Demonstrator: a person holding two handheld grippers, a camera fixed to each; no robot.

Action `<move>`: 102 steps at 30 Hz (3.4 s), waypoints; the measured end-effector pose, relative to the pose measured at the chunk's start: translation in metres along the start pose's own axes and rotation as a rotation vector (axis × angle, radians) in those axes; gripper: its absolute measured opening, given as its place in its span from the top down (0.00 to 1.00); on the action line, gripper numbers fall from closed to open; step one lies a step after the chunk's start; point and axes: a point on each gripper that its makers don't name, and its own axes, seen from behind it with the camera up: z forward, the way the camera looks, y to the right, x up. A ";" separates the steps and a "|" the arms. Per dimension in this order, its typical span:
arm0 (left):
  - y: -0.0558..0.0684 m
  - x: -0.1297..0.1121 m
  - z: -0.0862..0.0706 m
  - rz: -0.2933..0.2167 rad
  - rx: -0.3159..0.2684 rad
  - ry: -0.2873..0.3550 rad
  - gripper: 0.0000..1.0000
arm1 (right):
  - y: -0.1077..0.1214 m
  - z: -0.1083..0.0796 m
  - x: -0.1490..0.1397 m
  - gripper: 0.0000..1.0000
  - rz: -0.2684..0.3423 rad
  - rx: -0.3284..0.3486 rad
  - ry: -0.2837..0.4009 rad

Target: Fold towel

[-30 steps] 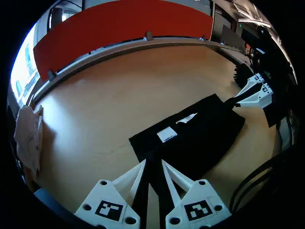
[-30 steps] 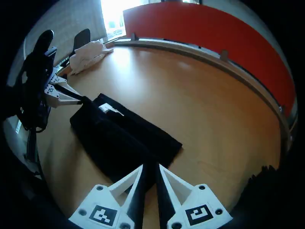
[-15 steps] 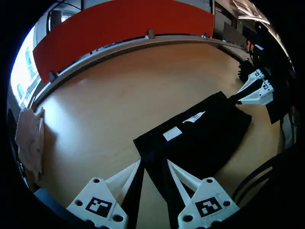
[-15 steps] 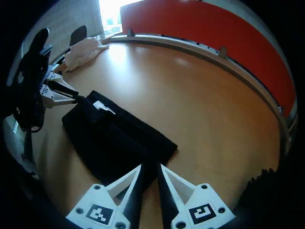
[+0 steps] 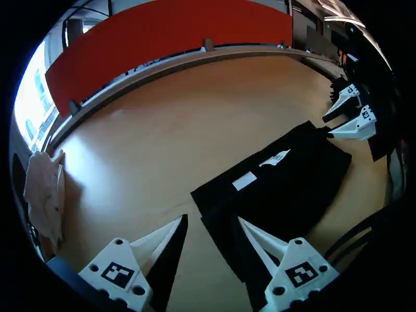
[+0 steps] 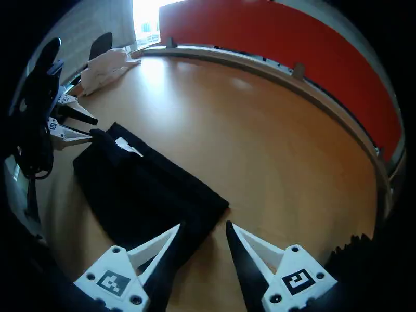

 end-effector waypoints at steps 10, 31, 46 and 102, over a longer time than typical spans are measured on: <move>-0.011 0.005 0.001 -0.007 0.025 0.003 0.13 | 0.010 0.004 0.008 0.35 0.031 -0.029 0.017; -0.020 0.014 -0.005 -0.035 0.056 0.029 0.06 | 0.020 0.000 0.014 0.00 0.007 -0.081 0.045; -0.015 0.010 -0.013 -0.057 0.049 0.038 0.06 | 0.010 -0.012 0.007 0.00 0.020 -0.071 0.061; 0.021 -0.072 -0.090 -0.266 0.096 0.031 0.06 | -0.046 -0.055 -0.032 0.00 -0.075 0.013 0.081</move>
